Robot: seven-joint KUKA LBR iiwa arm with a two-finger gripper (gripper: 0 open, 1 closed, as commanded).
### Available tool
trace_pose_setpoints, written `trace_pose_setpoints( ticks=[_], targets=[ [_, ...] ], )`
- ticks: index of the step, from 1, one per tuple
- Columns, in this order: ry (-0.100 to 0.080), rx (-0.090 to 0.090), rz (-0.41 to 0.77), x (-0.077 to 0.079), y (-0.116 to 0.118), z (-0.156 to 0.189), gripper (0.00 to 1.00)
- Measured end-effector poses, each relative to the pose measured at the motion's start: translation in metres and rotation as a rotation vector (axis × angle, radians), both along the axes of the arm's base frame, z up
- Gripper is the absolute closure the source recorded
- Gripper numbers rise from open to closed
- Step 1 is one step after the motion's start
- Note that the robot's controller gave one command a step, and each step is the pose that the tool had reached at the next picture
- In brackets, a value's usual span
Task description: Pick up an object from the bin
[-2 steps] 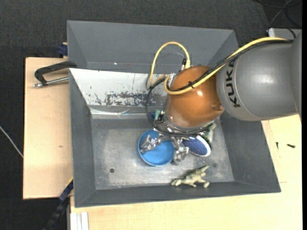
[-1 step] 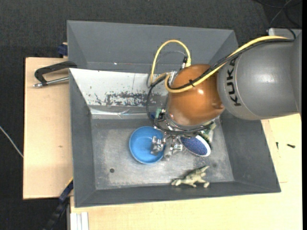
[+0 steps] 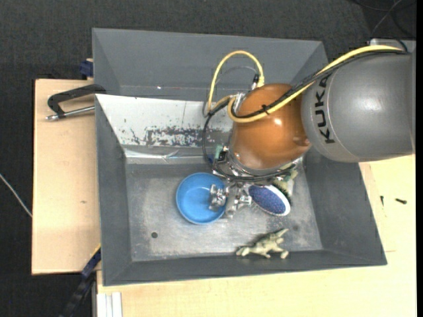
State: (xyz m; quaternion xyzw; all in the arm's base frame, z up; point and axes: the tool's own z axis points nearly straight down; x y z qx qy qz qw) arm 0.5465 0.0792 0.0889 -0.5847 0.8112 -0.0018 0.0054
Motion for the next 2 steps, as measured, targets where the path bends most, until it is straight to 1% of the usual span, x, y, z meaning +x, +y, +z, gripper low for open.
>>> trace_pose_setpoints(
  ticks=[1, 2],
  targets=[
    [0.001, 0.001, -0.002, 0.002, 0.002, 0.036, 1.0],
    [0.001, 0.0, -0.004, 0.004, 0.004, 0.085, 1.0]
  ],
)
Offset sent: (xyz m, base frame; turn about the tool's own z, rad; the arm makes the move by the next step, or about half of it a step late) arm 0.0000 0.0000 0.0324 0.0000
